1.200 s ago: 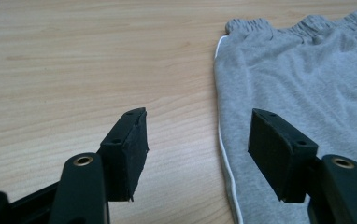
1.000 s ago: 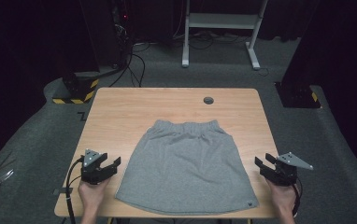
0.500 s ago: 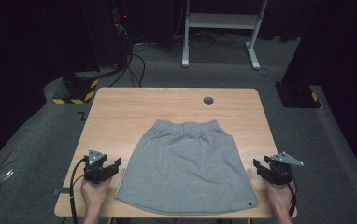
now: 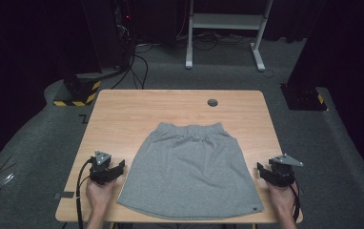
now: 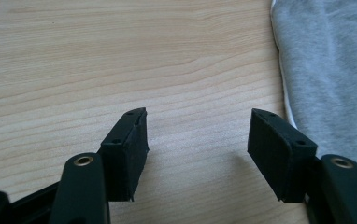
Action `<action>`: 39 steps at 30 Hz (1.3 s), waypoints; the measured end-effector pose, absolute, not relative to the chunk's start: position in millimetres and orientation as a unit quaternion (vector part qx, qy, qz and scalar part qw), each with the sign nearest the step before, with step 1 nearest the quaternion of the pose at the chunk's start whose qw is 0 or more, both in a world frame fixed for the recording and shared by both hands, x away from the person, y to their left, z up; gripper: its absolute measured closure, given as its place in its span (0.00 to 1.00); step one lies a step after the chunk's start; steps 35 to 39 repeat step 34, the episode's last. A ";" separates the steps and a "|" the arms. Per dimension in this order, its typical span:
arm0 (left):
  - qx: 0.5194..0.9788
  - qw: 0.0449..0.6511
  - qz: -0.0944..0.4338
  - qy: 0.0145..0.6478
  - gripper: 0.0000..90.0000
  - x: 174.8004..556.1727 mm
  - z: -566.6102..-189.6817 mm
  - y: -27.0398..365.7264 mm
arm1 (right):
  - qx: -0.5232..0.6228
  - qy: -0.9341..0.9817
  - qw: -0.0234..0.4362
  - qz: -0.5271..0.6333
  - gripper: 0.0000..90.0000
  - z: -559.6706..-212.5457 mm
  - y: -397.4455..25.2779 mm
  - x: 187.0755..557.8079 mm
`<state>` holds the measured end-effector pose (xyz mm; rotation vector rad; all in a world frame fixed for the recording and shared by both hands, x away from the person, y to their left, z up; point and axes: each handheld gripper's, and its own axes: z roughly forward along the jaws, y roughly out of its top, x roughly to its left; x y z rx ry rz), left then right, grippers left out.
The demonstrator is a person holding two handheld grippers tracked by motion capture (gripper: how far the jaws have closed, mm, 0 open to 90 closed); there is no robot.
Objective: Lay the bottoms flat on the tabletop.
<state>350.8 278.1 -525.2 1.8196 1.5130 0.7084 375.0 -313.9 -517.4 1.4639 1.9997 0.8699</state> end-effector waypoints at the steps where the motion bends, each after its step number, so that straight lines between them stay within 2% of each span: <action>1: 0.695 0.329 0.272 0.579 0.42 350.8 -525.8 278.1 | 0.539 0.738 0.253 0.318 0.50 -518.1 -313.3 375.4; 13: 0.701 0.317 0.265 0.582 0.40 352.7 -528.0 279.6 | 0.541 0.741 0.241 0.317 0.43 -521.8 -313.7 377.5; 16: 0.702 0.316 0.264 0.581 0.37 352.2 -528.1 279.3 | 0.540 0.741 0.241 0.317 0.43 -521.9 -313.6 377.4; 39: 0.708 0.321 0.257 0.574 0.34 351.8 -528.1 279.0 | 0.543 0.739 0.242 0.316 0.43 -521.9 -313.3 377.3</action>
